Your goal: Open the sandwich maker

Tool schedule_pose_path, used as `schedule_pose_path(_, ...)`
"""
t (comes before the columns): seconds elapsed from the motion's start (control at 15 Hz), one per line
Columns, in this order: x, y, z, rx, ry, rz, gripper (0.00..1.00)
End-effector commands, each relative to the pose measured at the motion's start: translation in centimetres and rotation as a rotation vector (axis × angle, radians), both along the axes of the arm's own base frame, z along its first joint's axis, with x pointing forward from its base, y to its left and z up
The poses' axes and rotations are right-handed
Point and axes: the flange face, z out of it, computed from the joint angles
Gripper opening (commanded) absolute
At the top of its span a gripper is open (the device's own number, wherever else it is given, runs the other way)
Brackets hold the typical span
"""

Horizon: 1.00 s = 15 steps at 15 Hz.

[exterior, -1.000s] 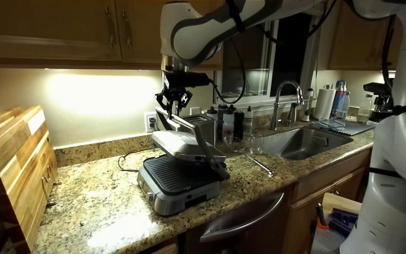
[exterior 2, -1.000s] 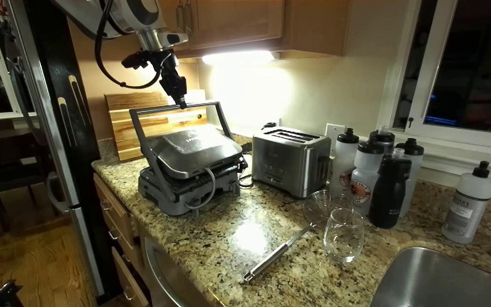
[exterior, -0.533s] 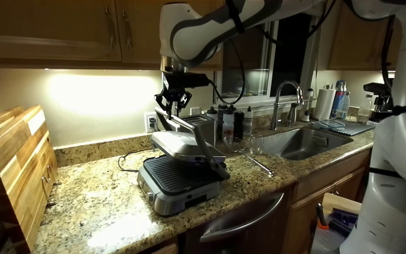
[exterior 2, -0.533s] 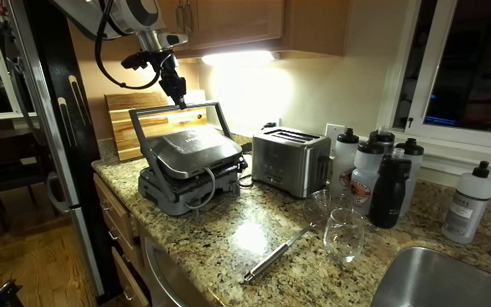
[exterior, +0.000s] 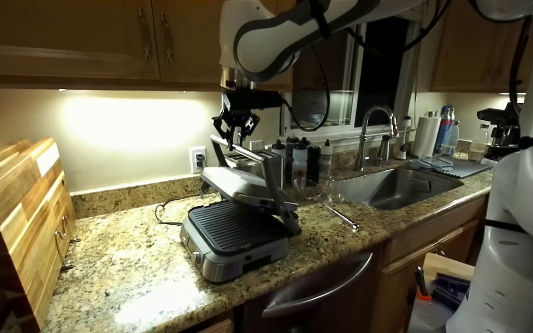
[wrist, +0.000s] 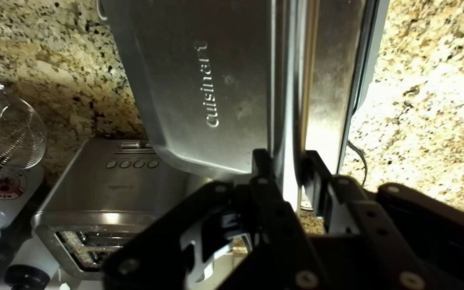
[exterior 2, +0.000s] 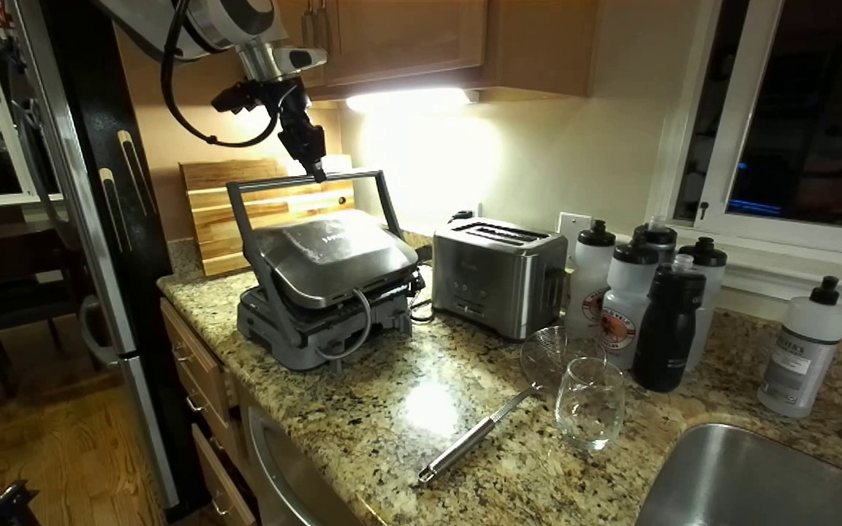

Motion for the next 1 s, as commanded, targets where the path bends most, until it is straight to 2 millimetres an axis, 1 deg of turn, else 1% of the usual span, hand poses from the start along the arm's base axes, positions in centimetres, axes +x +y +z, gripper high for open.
schedule_pose_path(0.0,-3.5,-4.2,0.3,-0.038,-0.005,-0.101,0.06)
schedule_pose_path(0.47,-6.6,-9.3,0.7,-0.101,-0.002,-0.173,0.06)
schedule_pose_path(0.73,-7.9,-11.7,0.1,-0.132,0.016,-0.206,0.06)
schedule_pose_path(0.93,-8.6,-13.4,-1.0,-0.142,0.036,-0.237,0.06)
